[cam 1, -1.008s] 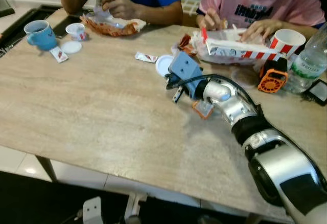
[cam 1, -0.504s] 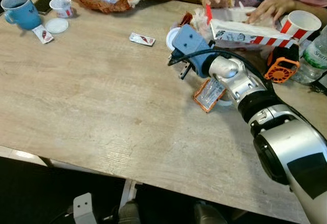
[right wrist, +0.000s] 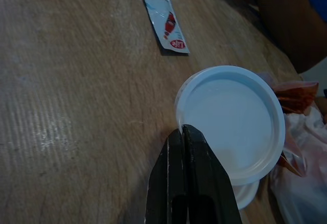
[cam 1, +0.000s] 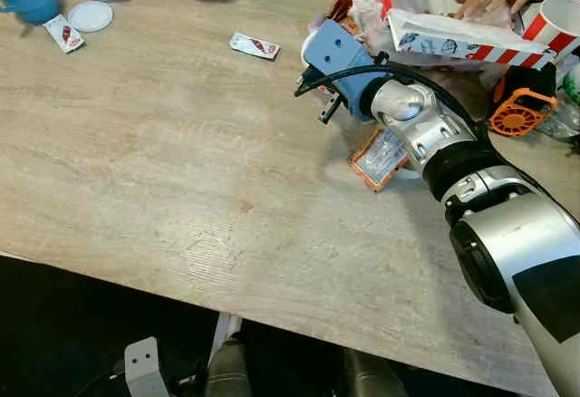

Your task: Restocking fridge

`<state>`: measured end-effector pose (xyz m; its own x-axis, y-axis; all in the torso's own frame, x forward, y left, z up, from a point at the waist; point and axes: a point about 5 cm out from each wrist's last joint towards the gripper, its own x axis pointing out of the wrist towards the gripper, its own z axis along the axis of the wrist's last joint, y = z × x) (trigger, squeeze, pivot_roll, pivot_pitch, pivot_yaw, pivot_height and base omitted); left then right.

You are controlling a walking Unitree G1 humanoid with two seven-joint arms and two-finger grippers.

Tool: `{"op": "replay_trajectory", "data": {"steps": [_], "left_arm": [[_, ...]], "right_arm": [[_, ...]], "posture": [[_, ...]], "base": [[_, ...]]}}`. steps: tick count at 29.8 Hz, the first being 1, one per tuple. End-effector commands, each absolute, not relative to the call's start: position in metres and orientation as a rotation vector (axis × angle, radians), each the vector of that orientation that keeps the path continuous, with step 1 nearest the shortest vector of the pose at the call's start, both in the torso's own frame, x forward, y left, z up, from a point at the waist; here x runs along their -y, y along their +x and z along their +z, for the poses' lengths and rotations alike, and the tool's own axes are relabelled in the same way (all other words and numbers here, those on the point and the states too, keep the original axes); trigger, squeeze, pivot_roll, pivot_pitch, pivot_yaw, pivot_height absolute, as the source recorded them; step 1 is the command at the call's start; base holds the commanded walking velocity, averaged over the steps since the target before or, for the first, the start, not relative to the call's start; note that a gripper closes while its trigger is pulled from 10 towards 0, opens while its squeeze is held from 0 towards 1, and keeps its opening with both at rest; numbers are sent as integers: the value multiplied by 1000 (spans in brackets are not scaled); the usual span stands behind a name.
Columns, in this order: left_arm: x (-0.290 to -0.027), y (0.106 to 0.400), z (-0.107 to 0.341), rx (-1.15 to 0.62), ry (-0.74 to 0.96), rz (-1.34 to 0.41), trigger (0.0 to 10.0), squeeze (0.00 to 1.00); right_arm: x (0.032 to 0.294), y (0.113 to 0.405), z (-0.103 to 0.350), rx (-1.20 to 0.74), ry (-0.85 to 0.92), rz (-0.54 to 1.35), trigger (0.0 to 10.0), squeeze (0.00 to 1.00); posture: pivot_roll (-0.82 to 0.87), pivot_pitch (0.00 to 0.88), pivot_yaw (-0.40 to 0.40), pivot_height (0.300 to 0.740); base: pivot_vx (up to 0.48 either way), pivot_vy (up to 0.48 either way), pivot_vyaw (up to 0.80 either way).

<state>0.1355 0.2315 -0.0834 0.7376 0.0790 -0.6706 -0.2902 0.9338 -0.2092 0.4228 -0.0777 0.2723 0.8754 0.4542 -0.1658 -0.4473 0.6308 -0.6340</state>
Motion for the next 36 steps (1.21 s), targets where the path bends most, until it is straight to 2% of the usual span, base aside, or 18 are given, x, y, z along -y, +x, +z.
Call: {"op": "replay_trajectory", "data": {"steps": [1, 23, 24, 27, 36], "left_arm": [[-228, 112, -93, -795, -333, 219, 10000, 0], [-217, 99, -99, -843, -333, 187, 10000, 0], [-217, 99, -99, -845, -333, 187, 10000, 0], [-217, 98, -99, -848, -333, 187, 10000, 0], [-214, 100, -100, -849, -334, 177, 10000, 0]], "right_arm": [[87, 425, 274, -32, -711, 478, 10000, 0], [93, 426, 284, -70, -654, 488, 10000, 0], [93, 426, 284, -73, -649, 493, 10000, 75], [93, 426, 283, -89, -655, 497, 10000, 133], [92, 425, 282, -105, -649, 527, 10000, 129]], "posture": [[7, 345, -88, 740], [6, 345, -91, 740], [6, 344, -91, 740], [6, 344, -91, 740], [2, 337, -91, 740]], "base": [[0, 0, 0], [0, 0, 0], [0, 0, 0], [0, 0, 0], [0, 0, 0]]}}
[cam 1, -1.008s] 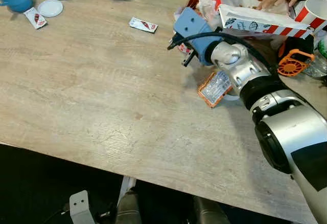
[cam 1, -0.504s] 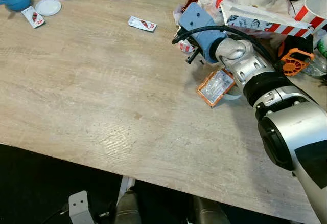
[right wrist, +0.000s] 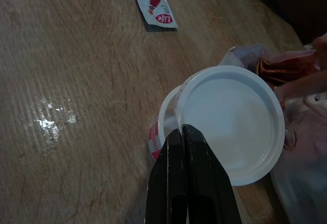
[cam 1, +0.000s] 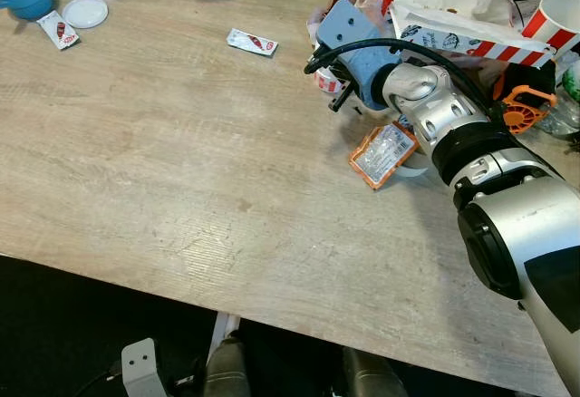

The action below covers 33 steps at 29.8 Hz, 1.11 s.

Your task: Restocking fridge

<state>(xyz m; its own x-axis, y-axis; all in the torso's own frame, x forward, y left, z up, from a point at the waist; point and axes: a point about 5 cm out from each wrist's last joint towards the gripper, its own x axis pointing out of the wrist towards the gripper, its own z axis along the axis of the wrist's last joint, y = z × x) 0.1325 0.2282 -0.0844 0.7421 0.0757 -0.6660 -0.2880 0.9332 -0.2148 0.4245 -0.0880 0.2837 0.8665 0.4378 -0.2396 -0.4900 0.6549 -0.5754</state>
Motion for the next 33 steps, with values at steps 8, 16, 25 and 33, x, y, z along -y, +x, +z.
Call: {"op": "replay_trajectory", "data": {"steps": [8, 16, 25, 33], "left_arm": [[-213, 100, -100, -850, -333, 171, 10000, 0], [-211, 99, -100, -852, -336, 167, 10000, 0], [-211, 99, -100, -852, -335, 164, 10000, 0], [-210, 100, -100, -852, -336, 159, 10000, 0]], "right_arm": [[92, 425, 281, -119, -655, 533, 10000, 651], [92, 425, 280, -122, -659, 523, 10000, 345], [93, 425, 283, -116, -659, 515, 10000, 0], [94, 425, 290, -108, -654, 524, 10000, 0]], "posture": [[2, 337, -91, 740], [2, 342, -91, 740], [3, 343, -90, 740], [3, 340, -90, 740]], "base": [[0, 0, 0], [0, 0, 0], [0, 0, 0], [0, 0, 0]]}}
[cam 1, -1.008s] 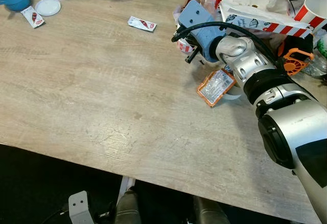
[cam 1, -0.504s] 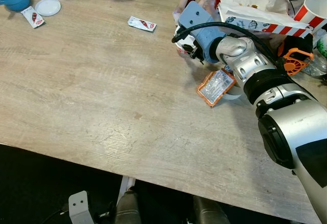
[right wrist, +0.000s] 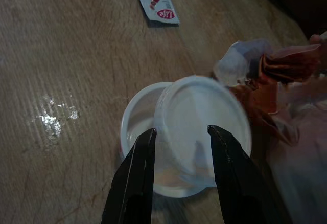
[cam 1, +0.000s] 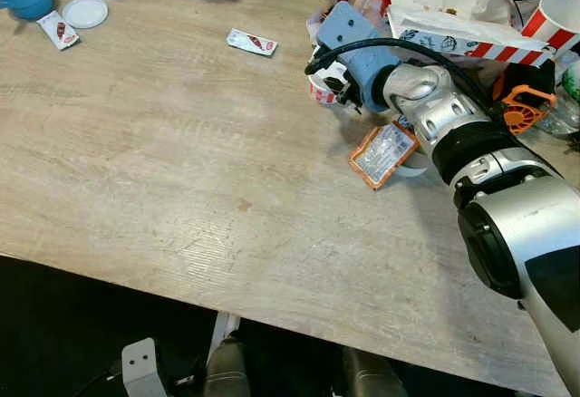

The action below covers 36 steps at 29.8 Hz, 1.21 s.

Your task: Restocking fridge

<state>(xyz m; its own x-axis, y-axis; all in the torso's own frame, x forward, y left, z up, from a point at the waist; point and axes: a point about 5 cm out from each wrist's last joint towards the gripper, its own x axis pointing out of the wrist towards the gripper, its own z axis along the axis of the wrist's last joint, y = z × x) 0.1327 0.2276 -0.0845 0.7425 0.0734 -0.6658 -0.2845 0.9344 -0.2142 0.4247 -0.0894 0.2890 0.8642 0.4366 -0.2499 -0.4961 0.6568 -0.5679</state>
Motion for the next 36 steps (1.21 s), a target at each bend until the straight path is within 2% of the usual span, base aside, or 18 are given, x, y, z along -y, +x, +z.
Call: {"op": "replay_trajectory", "data": {"steps": [1, 11, 26, 36], "left_arm": [[-209, 101, -100, -854, -337, 156, 10000, 0], [-207, 103, -101, -854, -339, 154, 10000, 0], [-204, 100, -101, -859, -339, 143, 10000, 0], [-206, 94, -102, -866, -335, 147, 10000, 0]], "right_arm": [[94, 425, 294, -101, -652, 532, 10000, 0], [93, 423, 306, -91, -627, 606, 10000, 0], [90, 425, 301, -30, -610, 511, 10000, 0], [90, 425, 302, -9, -591, 518, 10000, 0]], "posture": [[1, 337, -91, 740], [-7, 330, -93, 740], [2, 343, -91, 740], [10, 344, -88, 740]], "base": [[0, 0, 0], [0, 0, 0], [0, 0, 0], [0, 0, 0]]}}
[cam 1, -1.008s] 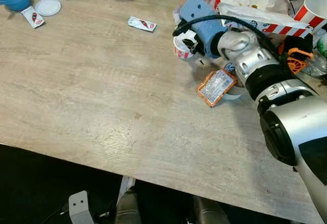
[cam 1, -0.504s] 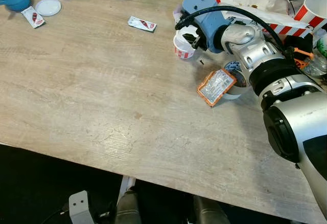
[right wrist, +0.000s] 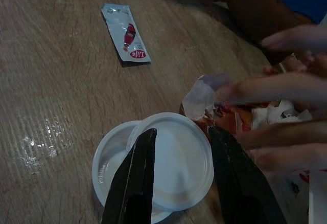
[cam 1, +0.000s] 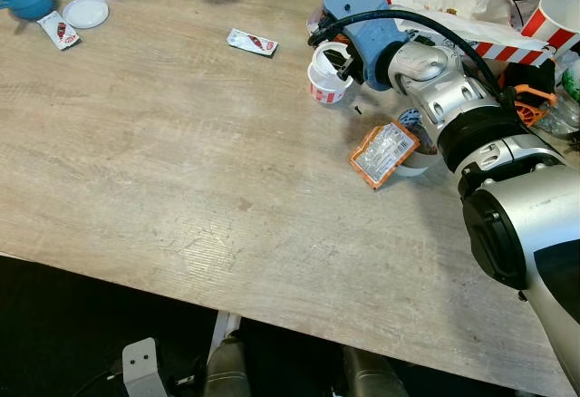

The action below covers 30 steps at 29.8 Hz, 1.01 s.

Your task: Restocking fridge

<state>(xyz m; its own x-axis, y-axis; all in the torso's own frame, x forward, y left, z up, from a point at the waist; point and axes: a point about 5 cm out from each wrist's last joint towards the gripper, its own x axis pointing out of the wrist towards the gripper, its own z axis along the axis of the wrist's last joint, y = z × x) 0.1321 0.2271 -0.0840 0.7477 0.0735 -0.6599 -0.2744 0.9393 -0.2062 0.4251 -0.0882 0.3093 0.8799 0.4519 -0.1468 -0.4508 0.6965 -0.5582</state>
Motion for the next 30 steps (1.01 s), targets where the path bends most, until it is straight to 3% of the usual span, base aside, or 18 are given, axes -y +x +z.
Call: {"op": "replay_trajectory", "data": {"steps": [1, 10, 19, 30], "left_arm": [[-206, 94, -102, -866, -335, 147, 10000, 0], [-200, 104, -101, -864, -339, 127, 10000, 0], [-201, 107, -101, -867, -335, 128, 10000, 0], [-202, 107, -101, -875, -334, 130, 10000, 0]], "right_arm": [[90, 425, 302, -9, -591, 518, 10000, 0], [88, 418, 312, 33, -464, 752, 10000, 0], [95, 414, 307, 14, -503, 874, 10000, 0], [99, 418, 301, 20, -537, 754, 10000, 0]], "posture": [[10, 344, -88, 740], [-14, 312, -83, 740], [-20, 297, -78, 740], [-24, 299, -73, 740]], "base": [[0, 0, 0], [0, 0, 0], [0, 0, 0], [0, 0, 0]]}}
